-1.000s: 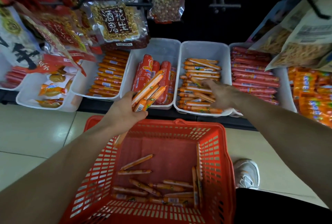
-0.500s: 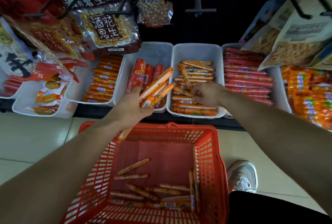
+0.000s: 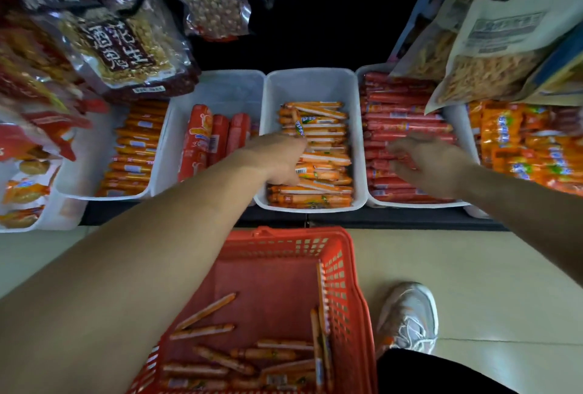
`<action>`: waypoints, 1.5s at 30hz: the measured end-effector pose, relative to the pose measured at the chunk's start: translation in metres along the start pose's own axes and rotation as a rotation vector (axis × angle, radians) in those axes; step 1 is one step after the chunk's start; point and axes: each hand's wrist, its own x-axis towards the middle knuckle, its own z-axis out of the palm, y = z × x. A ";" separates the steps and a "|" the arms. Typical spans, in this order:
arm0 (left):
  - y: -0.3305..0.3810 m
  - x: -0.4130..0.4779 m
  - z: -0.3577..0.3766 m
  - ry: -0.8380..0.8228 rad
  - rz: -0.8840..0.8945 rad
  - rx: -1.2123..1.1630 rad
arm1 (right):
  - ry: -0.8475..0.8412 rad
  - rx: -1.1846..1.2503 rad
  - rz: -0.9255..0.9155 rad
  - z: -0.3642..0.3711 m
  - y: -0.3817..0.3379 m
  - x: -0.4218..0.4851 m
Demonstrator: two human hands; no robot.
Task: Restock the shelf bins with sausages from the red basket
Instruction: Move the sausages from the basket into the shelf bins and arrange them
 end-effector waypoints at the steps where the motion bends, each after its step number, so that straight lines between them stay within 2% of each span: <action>1: 0.001 0.006 0.002 0.007 0.011 0.010 | 0.018 0.030 0.009 0.007 0.000 0.000; 5: -0.001 0.021 0.014 0.041 0.032 -0.127 | 0.134 0.140 0.052 0.039 -0.013 0.002; 9: -0.003 0.024 0.027 0.114 0.069 -0.191 | 0.205 0.083 0.080 0.062 -0.018 0.003; 16: -0.022 0.007 0.038 0.187 -0.018 -0.004 | 0.258 0.053 0.095 0.058 -0.030 -0.002; 19: -0.029 -0.002 0.040 0.181 0.049 0.045 | 0.257 0.036 0.091 0.058 -0.030 -0.002; 24: -0.019 0.008 0.051 0.251 0.164 -0.013 | 0.271 0.035 0.091 0.060 -0.029 -0.002; 27: -0.002 0.022 0.060 0.207 0.187 0.061 | 0.279 0.027 0.091 0.060 -0.028 -0.001; 32: -0.005 0.041 0.052 0.191 0.118 0.099 | 0.300 0.021 0.085 0.063 -0.028 0.000; 35: -0.015 0.042 0.044 0.120 0.179 0.142 | 0.304 0.022 0.082 0.063 -0.027 0.001; 39: -0.022 0.029 0.048 0.138 0.284 0.317 | 0.310 0.015 0.083 0.064 -0.026 0.001; 42: -0.037 0.036 0.039 0.064 0.202 0.191 | 0.309 0.015 0.085 0.064 -0.026 0.000; 45: -0.039 0.050 0.029 -0.022 0.161 0.247 | 0.312 0.016 0.083 0.065 -0.026 0.000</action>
